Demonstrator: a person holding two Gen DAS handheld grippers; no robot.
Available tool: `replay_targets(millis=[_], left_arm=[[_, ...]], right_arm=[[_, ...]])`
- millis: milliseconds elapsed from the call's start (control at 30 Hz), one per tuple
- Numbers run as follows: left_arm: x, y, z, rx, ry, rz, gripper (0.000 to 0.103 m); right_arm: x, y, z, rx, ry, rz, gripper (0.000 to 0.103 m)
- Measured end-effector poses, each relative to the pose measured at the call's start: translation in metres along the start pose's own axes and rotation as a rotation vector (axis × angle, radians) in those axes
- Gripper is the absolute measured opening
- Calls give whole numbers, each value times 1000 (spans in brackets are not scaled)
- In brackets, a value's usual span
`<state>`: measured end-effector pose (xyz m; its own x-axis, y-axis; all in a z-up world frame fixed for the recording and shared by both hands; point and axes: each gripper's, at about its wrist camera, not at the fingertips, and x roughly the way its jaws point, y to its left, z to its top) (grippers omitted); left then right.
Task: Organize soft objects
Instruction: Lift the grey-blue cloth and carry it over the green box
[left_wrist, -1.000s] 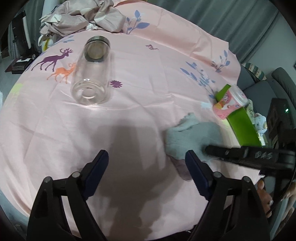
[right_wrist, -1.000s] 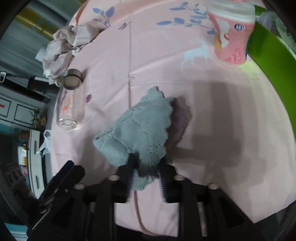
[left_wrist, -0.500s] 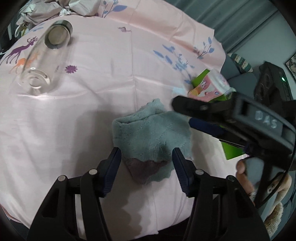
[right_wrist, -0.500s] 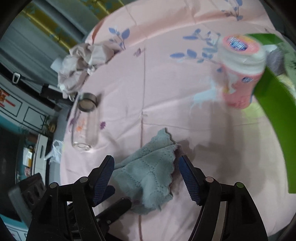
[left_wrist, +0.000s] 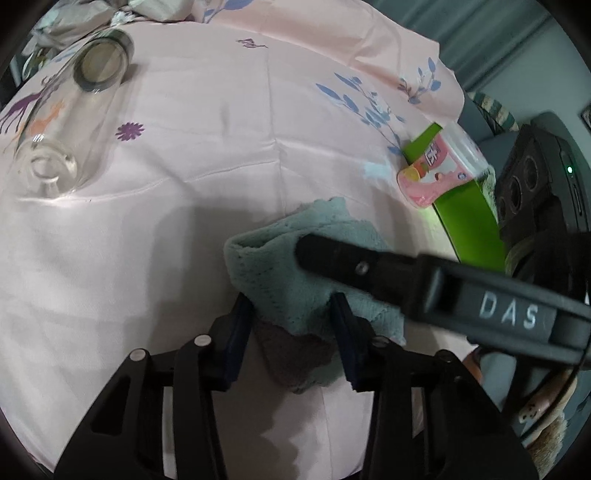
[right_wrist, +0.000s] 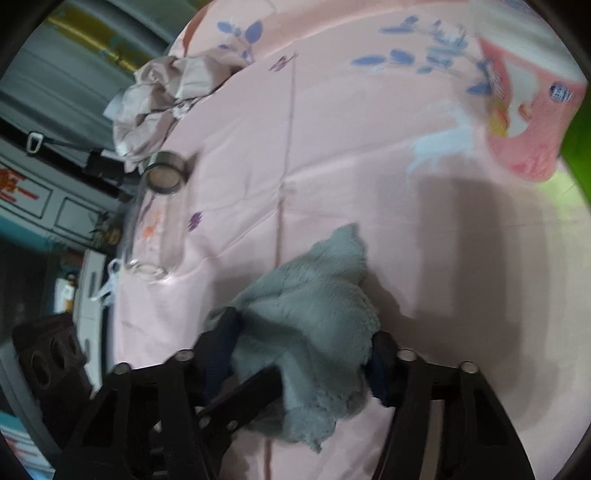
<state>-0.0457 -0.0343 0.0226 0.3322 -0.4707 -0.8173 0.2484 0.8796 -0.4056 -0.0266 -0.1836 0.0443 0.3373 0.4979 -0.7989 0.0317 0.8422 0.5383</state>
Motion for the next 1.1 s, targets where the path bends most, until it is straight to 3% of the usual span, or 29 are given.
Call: replay_targets(millis=[133,433,767,1100], left_arm=[[3,-5,-1,20,-8,13,33],[-13,-23,-2,78,-43,37,24],[-57,-72,10,182,-189,12,23],[-92,-121,23,314,-320,-40,23]], right_arm=[[4,-1,-5,10,22,58,46],[-12,5,-20,1,-14,104,44],[-78,13,-20,-13,-196,178,44],[-153,14,-20,-35,-410,182,44]])
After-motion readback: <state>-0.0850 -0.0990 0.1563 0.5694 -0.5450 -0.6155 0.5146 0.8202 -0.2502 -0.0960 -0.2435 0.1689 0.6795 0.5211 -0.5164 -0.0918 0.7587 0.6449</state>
